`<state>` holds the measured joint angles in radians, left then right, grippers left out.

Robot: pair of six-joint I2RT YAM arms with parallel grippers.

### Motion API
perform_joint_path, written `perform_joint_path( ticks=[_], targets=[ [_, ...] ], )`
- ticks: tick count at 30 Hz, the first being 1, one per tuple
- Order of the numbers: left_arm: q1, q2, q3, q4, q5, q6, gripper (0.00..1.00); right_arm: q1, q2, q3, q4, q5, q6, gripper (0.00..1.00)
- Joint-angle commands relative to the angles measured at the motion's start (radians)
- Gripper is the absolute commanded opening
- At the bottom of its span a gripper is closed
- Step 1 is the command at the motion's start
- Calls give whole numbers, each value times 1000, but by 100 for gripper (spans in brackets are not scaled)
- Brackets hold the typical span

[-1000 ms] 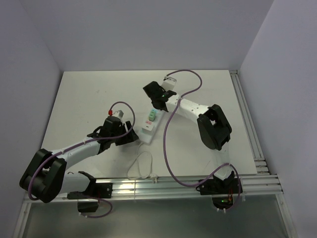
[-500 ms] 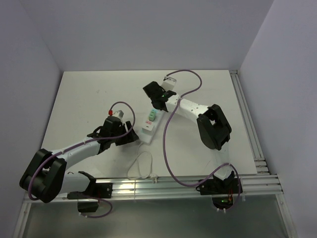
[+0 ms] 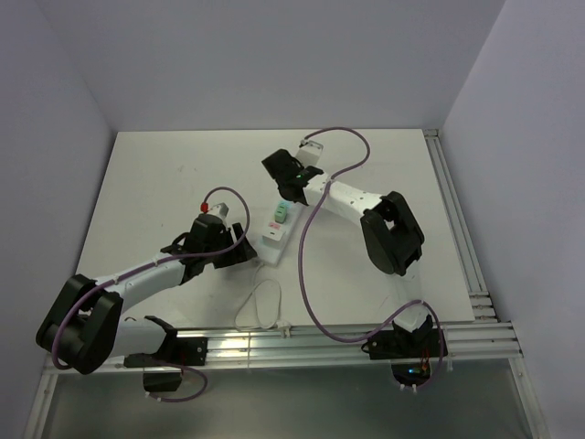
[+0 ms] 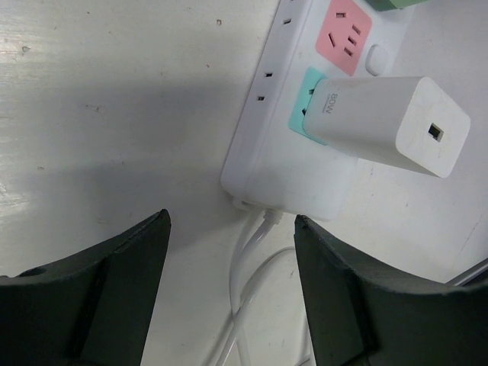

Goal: Insert the plug

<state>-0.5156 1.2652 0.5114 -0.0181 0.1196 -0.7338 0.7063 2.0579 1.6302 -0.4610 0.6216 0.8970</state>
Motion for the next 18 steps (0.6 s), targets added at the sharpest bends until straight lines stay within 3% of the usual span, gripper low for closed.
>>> perform_joint_path(
  ticks=[1,18],
  targets=[
    [3,-4,36,35,20,19,72,10,18,33,19,26,11,0],
    [3,2,44,35,20,25,72,27,-8,-6,2,76,20,0]
  ],
)
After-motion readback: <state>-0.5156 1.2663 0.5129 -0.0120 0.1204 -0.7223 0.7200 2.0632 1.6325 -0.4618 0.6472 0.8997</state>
